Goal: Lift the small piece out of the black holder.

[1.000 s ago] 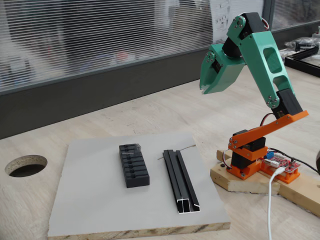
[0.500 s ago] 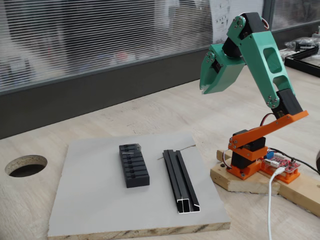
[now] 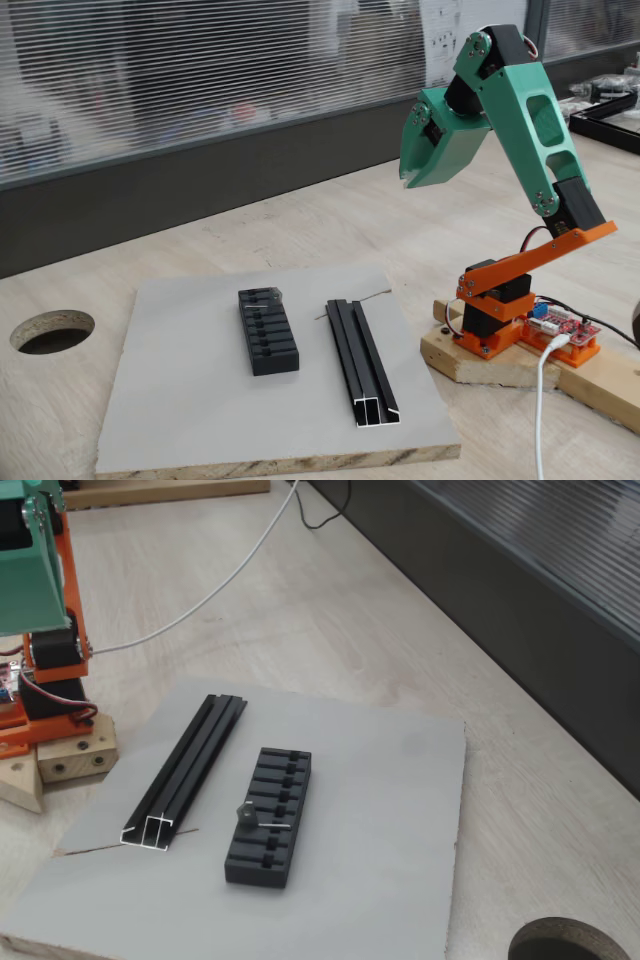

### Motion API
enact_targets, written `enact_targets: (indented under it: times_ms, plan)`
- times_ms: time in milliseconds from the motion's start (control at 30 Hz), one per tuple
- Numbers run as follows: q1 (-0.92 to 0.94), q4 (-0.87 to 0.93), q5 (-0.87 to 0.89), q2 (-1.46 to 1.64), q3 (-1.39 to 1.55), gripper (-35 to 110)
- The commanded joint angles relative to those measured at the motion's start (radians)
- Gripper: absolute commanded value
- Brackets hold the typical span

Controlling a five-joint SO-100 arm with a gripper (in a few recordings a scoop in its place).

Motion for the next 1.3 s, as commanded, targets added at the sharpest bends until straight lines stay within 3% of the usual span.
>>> enact_targets:
  times_ms: [0, 833, 1067, 1267]
  plan:
    - [-0.006, 0.026, 0.006, 0.075, -0.002, 1]
    - [-0.012, 0.015, 0.023, 0.072, -0.002, 1]
    - [-0.041, 0.015, 0.319, 0.072, -0.002, 1]
    - [-0.341, 0.014, 0.634, 0.031, 0.0, 1]
